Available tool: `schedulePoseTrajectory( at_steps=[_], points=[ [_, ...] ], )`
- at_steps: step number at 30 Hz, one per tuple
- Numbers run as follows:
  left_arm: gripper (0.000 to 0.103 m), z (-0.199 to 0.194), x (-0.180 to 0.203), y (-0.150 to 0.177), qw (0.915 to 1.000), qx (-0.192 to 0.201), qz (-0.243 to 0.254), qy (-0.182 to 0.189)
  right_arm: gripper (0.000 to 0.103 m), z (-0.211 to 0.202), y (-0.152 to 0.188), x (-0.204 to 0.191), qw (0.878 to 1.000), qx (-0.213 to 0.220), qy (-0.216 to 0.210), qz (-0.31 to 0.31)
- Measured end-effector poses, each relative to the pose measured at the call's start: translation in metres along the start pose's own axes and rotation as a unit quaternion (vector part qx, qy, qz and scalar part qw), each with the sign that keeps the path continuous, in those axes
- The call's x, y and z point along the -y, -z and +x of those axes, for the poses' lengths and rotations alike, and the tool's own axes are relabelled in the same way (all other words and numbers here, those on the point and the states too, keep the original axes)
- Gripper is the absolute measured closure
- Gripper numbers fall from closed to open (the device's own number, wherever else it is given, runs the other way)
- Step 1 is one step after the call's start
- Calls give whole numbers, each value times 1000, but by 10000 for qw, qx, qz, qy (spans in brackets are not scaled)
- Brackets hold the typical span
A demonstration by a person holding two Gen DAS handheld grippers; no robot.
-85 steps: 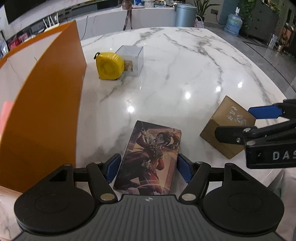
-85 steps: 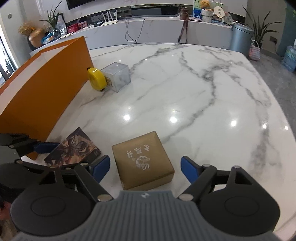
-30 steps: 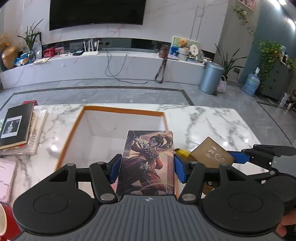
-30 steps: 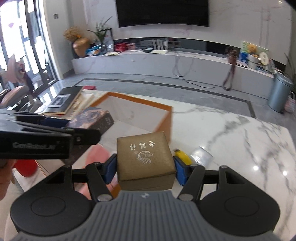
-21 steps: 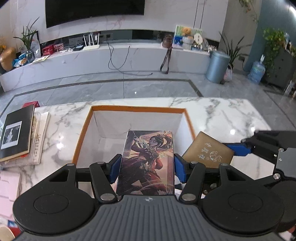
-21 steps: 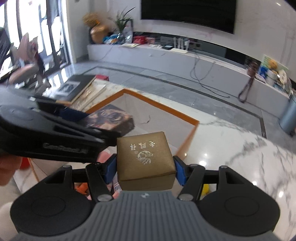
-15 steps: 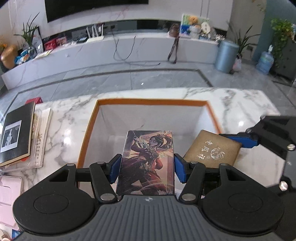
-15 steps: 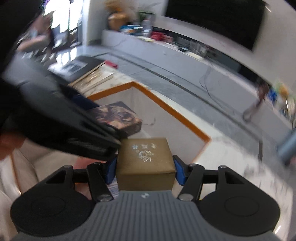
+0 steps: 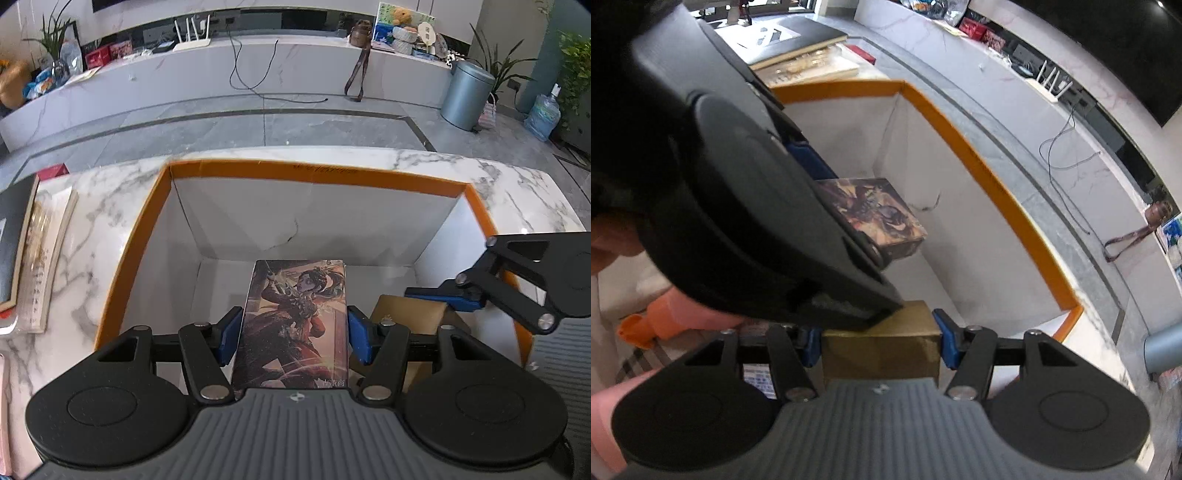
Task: Organize rigid objects
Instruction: 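Carry both boxes into the orange box and open both tools to release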
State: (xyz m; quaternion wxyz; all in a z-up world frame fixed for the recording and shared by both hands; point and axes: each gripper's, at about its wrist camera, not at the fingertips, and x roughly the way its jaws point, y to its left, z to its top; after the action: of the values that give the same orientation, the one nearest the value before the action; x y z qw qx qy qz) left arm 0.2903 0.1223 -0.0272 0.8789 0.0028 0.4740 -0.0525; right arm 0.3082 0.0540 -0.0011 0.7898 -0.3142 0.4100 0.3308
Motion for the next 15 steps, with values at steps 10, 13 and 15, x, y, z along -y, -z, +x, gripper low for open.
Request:
schedulePoseTrajectory(
  at_steps=[10, 13, 15],
  points=[
    [35, 9, -7, 3, 9993, -218, -305, -26, 42, -26, 5, 6, 9991, 105, 313, -277],
    [35, 13, -4, 1, 9990, -252, -353, -58, 42, -36, 5, 8, 9985, 150, 456, -256],
    [35, 17, -1, -1, 9992, -229, -300, -161, 42, -41, 6, 5, 9976, 203, 598, -296]
  ],
)
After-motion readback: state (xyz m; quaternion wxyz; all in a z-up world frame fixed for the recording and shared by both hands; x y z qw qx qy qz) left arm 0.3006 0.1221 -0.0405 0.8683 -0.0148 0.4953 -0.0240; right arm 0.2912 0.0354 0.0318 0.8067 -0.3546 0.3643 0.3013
